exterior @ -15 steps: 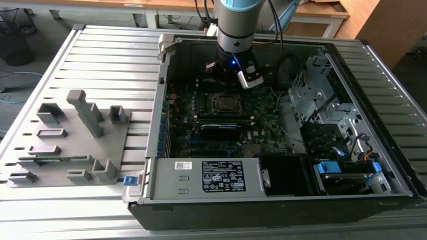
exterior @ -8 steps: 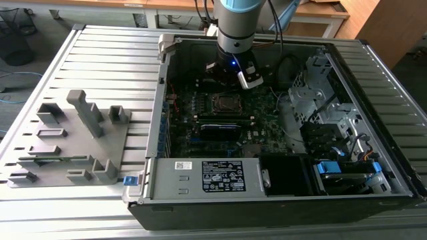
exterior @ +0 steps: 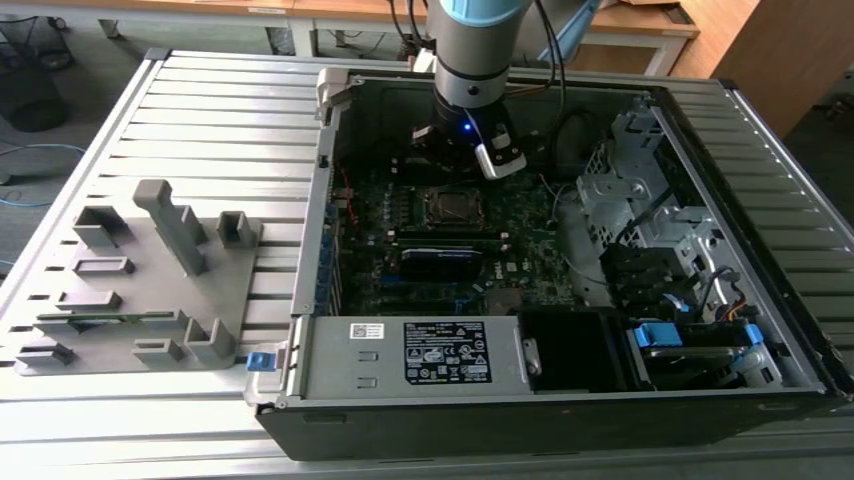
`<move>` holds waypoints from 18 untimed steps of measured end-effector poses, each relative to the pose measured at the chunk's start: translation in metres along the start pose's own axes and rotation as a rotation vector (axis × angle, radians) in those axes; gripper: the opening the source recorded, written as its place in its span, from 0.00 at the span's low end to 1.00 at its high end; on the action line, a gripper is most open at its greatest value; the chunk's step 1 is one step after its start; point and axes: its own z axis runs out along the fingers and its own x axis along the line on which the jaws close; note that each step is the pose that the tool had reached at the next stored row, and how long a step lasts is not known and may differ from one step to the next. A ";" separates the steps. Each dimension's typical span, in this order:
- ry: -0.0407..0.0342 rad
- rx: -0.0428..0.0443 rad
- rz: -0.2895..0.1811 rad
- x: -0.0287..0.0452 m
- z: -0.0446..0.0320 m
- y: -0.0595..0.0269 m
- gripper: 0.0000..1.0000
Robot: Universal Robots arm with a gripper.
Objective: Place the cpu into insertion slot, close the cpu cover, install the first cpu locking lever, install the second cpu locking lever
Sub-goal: 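Install the first cpu locking lever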
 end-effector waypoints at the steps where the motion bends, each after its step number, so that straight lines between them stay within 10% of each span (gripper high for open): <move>1: -0.0001 -0.0003 0.000 0.0000 0.0003 0.0000 0.11; 18: -0.0025 0.0006 0.011 -0.0001 0.0027 -0.0006 0.11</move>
